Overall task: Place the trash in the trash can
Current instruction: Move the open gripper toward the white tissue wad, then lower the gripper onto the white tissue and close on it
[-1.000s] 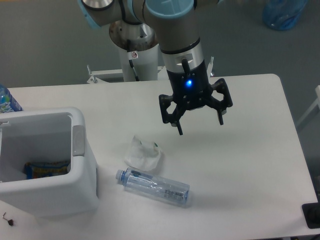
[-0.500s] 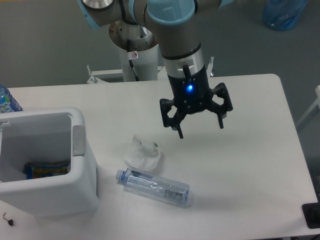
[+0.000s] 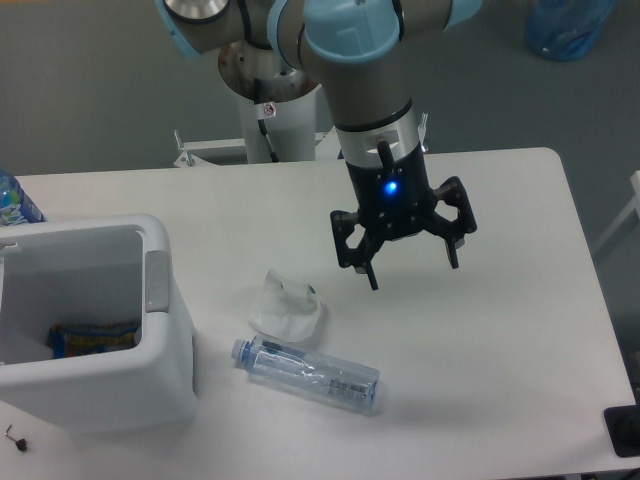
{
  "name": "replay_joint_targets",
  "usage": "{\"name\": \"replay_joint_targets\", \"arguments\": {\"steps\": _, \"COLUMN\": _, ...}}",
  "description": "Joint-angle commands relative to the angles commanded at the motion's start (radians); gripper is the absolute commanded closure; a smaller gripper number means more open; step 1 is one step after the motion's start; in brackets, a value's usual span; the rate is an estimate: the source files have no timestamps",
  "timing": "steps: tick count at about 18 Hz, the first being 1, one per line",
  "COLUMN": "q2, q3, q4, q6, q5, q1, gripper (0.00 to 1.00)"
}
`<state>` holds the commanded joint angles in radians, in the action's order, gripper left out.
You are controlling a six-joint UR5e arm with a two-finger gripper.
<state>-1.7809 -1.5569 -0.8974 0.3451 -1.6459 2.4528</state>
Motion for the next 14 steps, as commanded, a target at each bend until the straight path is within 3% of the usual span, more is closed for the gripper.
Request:
{"name": "replay_joint_targets", "arguments": {"steps": 5, "q2": 0.005, "q3": -0.119, "q4": 0.000, "q6": 0.014, "q5": 0.000, "q1": -0.008, "gripper": 0.00}}
{"name": "replay_joint_targets", "arguments": {"steps": 8, "q2": 0.003, "q3": -0.182, "q4": 0.002, "q6": 0.110, "q5": 0.000, "q1": -0.023, "gripper": 0.00}}
{"name": "replay_joint_targets", "arguments": {"steps": 14, "q2": -0.037, "q3": -0.230, "q4": 0.000, "q6": 0.164, "q5": 0.002, "q1": -0.051, "gripper": 0.00}}
